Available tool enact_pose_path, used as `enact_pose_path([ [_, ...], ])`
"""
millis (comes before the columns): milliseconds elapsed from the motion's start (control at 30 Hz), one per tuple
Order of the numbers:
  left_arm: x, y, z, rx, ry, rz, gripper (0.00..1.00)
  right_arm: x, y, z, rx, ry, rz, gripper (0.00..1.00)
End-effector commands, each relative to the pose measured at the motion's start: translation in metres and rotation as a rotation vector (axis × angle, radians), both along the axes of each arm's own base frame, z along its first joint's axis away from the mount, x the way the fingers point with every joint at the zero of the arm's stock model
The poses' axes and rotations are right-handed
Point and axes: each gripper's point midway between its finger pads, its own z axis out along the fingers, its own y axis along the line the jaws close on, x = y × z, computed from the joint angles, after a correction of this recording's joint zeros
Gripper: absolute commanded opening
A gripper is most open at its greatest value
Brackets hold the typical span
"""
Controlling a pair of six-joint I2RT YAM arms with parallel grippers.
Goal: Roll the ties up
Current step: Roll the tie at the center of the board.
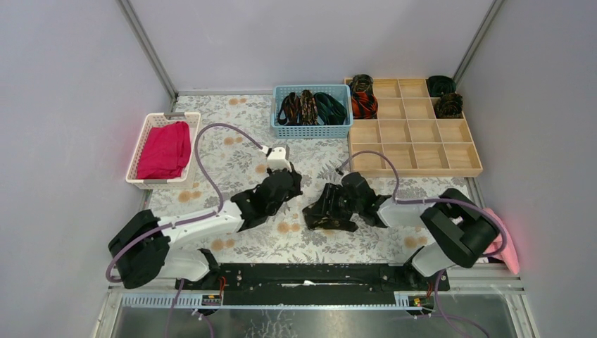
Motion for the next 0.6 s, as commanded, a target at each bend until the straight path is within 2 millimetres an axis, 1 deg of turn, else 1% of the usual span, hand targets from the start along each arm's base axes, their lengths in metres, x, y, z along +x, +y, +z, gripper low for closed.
enact_pose_path([
  [0,0.008,0.035,0.009,0.037,-0.038,0.171,0.06,0.009,0.026,0.008,0.060,-0.011,0.092,0.51],
  [33,0.008,0.042,0.007,0.046,-0.033,0.202,0.06,0.013,0.030,0.010,0.059,-0.014,0.103,0.51],
  [67,0.009,0.050,0.007,0.046,-0.032,0.233,0.06,0.019,0.038,0.018,0.077,-0.029,0.120,0.51],
  [133,0.010,0.060,0.006,0.037,-0.025,0.268,0.05,0.022,0.049,0.024,0.110,-0.024,0.147,0.51],
  [267,0.012,0.074,0.011,0.031,-0.030,0.298,0.05,0.020,0.067,0.034,0.215,0.008,0.187,0.50],
  [333,0.012,0.076,0.013,0.037,-0.037,0.300,0.05,0.019,0.071,0.035,0.243,0.025,0.191,0.51],
  [433,0.013,0.074,0.012,0.041,-0.038,0.290,0.05,0.015,0.069,0.024,0.234,0.054,0.196,0.50],
  [567,0.012,0.059,0.007,0.022,-0.028,0.222,0.04,0.006,0.066,0.014,0.274,0.090,0.185,0.52],
])
